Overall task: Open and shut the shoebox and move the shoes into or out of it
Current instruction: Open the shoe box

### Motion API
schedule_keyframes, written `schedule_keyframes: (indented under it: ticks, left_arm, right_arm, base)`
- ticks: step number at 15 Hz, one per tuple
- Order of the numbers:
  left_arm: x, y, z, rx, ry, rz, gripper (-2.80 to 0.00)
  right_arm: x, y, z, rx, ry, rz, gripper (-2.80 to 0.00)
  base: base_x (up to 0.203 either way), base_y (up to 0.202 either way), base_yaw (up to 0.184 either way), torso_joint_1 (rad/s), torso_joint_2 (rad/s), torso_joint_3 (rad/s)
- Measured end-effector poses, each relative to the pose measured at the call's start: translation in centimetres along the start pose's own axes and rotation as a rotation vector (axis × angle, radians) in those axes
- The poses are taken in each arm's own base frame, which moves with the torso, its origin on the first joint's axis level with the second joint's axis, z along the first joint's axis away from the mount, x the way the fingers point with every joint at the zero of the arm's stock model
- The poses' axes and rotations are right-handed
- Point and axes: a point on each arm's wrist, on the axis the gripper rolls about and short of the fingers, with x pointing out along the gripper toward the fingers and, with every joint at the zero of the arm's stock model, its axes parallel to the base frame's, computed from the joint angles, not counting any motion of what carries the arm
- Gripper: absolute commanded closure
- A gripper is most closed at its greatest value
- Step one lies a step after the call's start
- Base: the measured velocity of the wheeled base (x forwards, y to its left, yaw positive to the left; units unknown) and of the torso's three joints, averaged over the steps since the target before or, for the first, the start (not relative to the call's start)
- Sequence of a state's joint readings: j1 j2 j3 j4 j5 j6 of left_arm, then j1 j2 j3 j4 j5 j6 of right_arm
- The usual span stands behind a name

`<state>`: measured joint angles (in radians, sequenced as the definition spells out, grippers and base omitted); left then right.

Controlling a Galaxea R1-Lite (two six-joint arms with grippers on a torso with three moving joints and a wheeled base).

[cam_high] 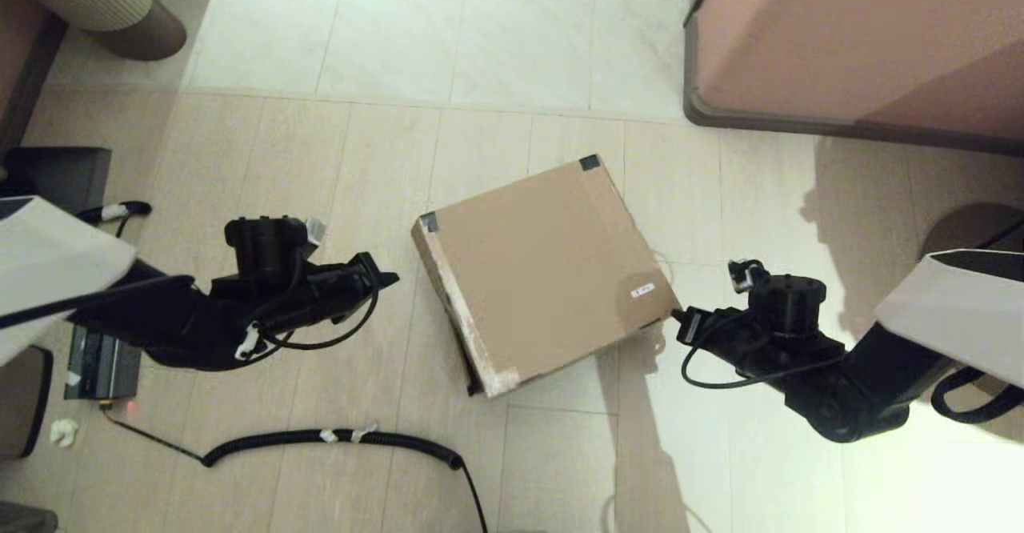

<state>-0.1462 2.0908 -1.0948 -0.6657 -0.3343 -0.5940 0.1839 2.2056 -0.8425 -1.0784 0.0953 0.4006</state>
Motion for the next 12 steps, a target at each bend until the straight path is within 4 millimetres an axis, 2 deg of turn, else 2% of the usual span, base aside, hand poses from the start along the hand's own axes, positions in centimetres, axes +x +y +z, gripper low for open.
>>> schedule_keyframes:
  ticks: [4,7,9,12]
  left_arm:
    - [1.4,0.4,-1.4,-0.008,0.042,0.020,0.00]
    - [2.3,-0.9,-2.6,0.008,0.047,0.036,0.00]
    - [3.0,-1.6,-3.6,0.019,0.051,0.061,0.00]
    - [3.7,-1.5,-4.5,0.028,0.051,0.123,0.00]
  right_arm:
    - [-1.8,0.1,1.9,0.010,0.031,0.009,0.00]
    - [-2.9,-0.1,3.4,0.007,0.014,-0.006,0.00]
    - [-1.7,-0.8,4.2,-0.007,-0.015,-0.013,0.00]
    - [1.6,-1.7,4.6,-0.016,-0.044,0.011,0.00]
  base:
    - [0.000,0.000,0.000,0.000,0.00,0.000]
    - [0.000,0.000,0.000,0.000,0.00,0.000]
    - [0.000,0.000,0.000,0.000,0.00,0.000]
    - [0.000,0.000,0.000,0.000,0.00,0.000]
